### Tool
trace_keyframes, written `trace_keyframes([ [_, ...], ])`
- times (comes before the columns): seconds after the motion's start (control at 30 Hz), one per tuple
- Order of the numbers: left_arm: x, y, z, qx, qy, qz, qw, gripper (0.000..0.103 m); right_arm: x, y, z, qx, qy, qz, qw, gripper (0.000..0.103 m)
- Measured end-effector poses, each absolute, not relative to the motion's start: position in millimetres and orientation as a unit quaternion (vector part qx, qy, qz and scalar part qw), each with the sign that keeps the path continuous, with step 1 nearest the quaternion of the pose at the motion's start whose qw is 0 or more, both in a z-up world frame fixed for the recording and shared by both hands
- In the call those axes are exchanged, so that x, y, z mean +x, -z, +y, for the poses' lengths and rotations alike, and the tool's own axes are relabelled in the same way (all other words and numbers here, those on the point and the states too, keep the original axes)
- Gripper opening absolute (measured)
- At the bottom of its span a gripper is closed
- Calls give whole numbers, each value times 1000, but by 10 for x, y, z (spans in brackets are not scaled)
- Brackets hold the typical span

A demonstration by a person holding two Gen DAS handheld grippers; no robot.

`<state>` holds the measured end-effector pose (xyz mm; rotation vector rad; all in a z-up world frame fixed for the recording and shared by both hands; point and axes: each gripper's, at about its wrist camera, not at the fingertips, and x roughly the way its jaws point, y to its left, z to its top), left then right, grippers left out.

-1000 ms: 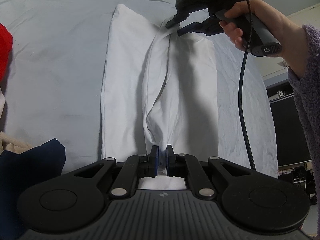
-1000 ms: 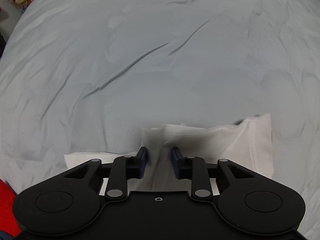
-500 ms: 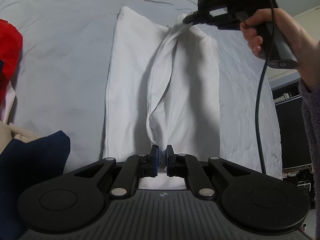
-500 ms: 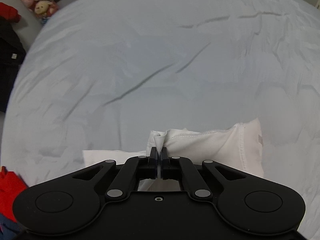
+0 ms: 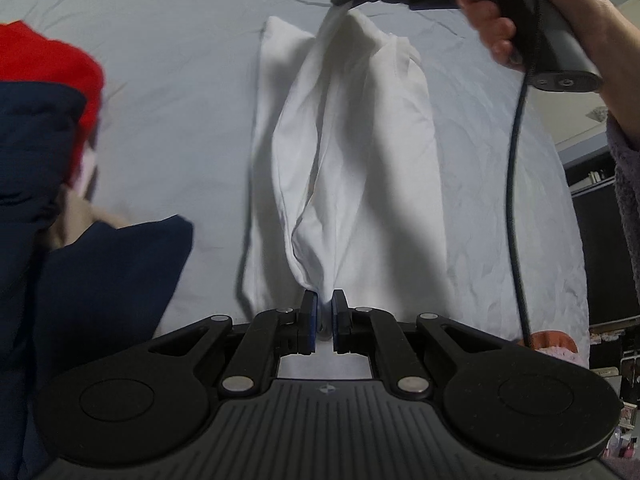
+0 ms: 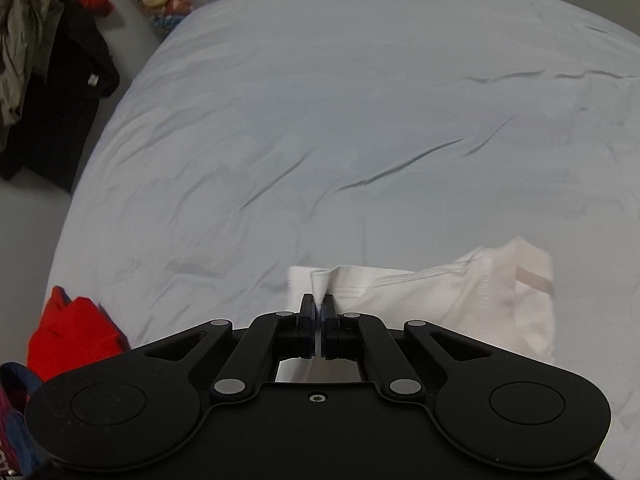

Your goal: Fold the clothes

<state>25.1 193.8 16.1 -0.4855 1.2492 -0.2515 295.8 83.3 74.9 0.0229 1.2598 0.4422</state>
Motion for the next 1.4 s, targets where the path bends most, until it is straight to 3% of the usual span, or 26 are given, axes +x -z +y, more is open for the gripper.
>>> trace_keyframes([
  [0.3, 426, 89, 1931, -200, 105, 620, 752, 6, 3030, -220, 1095, 5, -216, 606, 765, 2],
  [0.4, 464, 167, 1940, -195, 97, 630, 746, 8, 3044, -78, 1094, 9, -226, 615, 755, 10],
  [0.47, 463, 174, 1940, -192, 93, 632, 745, 16, 3074, -52, 1070, 23, -243, 618, 747, 24],
  [0.5, 459, 167, 1935, -189, 90, 632, 746, 17, 3080, -66, 1054, 30, -251, 616, 746, 38],
  [0.77, 432, -99, 1943, -190, 46, 597, 778, 37, 2924, -594, 651, 49, -287, 569, 769, 49],
  [1.1, 498, -1008, 1502, -156, 24, 504, 849, 44, 2257, -1167, -306, -22, -282, 539, 793, 59],
  [1.2, 465, -1180, 1301, -125, 5, 502, 856, 47, 2030, -1316, -581, -37, -273, 528, 804, 70],
  [1.4, 220, -1562, 996, -69, -24, 486, 871, 47, 1485, -1516, -1142, -16, -271, 510, 816, 70],
])
